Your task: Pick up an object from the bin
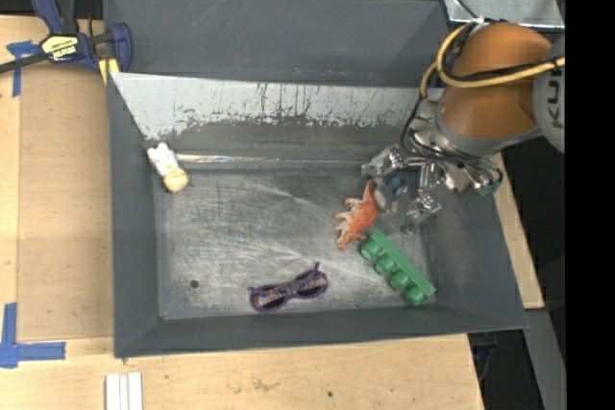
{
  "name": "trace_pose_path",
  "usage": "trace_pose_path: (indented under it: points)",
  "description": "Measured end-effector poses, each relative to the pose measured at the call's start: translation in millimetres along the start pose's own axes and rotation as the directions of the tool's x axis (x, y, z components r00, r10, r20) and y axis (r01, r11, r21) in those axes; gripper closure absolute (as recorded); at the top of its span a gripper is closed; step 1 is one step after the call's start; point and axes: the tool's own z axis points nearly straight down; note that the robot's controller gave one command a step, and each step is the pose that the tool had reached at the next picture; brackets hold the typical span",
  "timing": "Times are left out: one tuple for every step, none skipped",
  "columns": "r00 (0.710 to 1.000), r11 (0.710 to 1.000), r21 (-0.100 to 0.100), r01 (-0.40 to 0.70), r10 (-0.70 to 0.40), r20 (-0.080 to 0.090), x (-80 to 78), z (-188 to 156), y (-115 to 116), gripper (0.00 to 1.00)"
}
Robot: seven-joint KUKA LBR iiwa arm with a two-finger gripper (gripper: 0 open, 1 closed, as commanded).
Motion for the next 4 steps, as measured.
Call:
trace_pose_path:
  points:
    - [0.95,0.95,0.001,-0.311,0.311,0.007,15.2,46,-60,1.0]
    - [0.951,0.951,0.001,-0.31,0.31,0.007,15.2,46,-60,1.0]
    - [0.947,0.947,-0.003,-0.322,0.322,-0.008,18.4,1,-53,1.0]
    - [0.978,0.978,0.0,0.207,-0.207,0.0,-10.4,-161,-35,1.0]
